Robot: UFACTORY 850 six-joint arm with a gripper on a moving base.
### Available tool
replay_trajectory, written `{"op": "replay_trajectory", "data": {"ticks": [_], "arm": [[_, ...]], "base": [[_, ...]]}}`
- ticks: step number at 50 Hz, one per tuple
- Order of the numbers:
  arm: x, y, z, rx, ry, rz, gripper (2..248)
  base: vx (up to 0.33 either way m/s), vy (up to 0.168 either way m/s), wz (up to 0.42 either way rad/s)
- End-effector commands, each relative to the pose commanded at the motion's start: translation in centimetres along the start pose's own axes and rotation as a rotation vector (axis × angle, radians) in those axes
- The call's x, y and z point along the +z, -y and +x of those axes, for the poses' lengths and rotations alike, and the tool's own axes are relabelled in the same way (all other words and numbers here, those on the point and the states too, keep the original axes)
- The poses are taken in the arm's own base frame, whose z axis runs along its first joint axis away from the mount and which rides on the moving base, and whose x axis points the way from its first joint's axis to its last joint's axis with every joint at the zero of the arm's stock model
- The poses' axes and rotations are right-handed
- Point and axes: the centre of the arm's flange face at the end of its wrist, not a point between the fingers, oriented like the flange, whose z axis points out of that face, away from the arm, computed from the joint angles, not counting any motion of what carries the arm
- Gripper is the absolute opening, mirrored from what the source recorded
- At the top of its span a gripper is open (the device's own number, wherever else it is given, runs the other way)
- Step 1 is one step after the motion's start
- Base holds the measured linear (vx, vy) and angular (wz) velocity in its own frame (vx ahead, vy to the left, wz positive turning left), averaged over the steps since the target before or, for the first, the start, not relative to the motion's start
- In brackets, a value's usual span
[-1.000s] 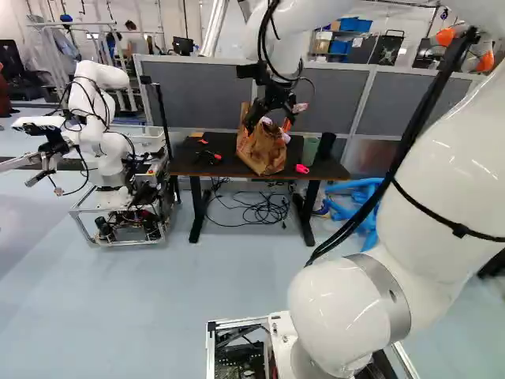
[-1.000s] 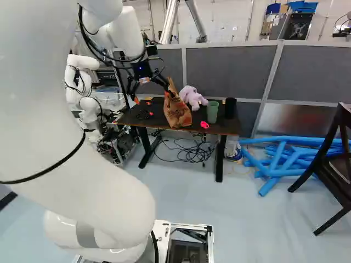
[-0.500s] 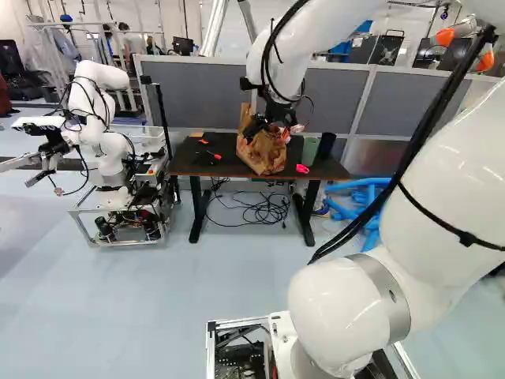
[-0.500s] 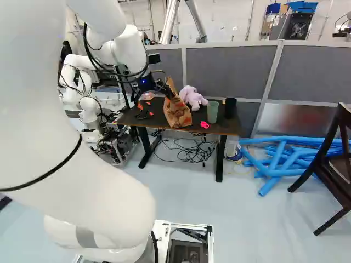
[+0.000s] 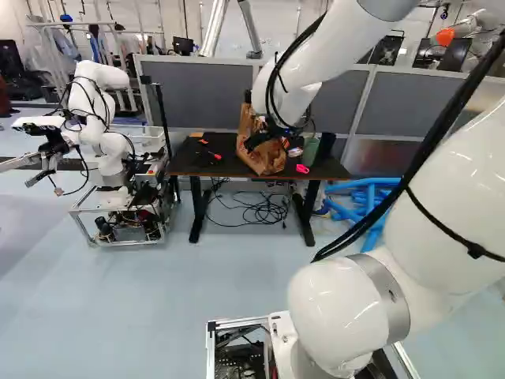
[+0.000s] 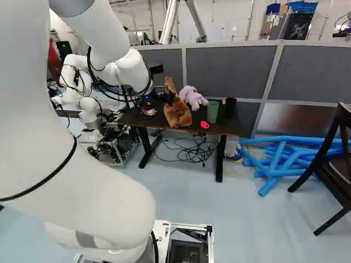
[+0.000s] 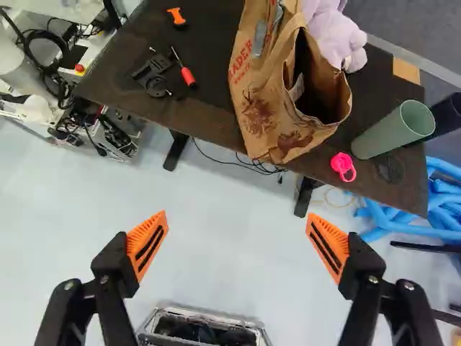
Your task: Pick up the bag on the ground and place it on the table
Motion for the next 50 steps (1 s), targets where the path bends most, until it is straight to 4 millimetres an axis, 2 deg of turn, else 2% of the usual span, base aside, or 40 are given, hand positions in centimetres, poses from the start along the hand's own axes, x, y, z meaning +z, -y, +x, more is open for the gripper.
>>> {"op": "replay_trajectory", "data": {"ticks": [23,50], "arm": [[1.5,0.2,-6.0,0.059,-0.166,-0.026,247],[2.0,0.5,-11.9,0.113,-0.322,-0.051,247]], "base": [[0.000,0.000,0.000],[0.000,0.000,0.000]]}}
